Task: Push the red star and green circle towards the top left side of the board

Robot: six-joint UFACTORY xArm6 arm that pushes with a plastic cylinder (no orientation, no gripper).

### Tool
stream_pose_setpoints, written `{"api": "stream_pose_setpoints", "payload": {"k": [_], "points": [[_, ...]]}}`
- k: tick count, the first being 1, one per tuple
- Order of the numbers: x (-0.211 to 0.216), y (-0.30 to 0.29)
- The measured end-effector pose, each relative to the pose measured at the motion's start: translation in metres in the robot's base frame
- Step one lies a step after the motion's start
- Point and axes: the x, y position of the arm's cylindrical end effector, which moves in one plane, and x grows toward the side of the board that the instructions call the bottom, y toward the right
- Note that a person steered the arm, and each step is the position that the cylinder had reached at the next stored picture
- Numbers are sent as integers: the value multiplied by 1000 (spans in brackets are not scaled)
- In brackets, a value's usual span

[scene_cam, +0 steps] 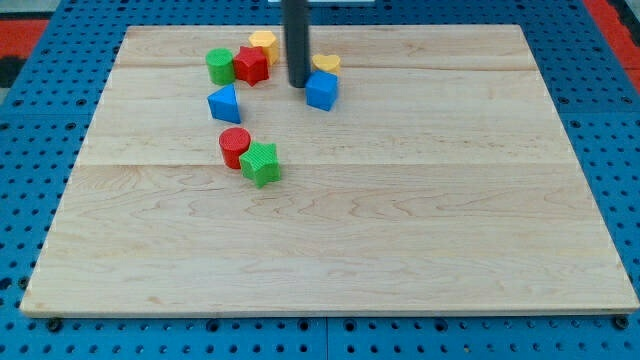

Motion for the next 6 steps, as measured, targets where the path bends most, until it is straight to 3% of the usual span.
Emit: {"api": "stream_pose_setpoints", "payload": {"k": [2,3,4,6], "points": [[-39,55],[-35,45],[-14,-15],[-37,-126]]}}
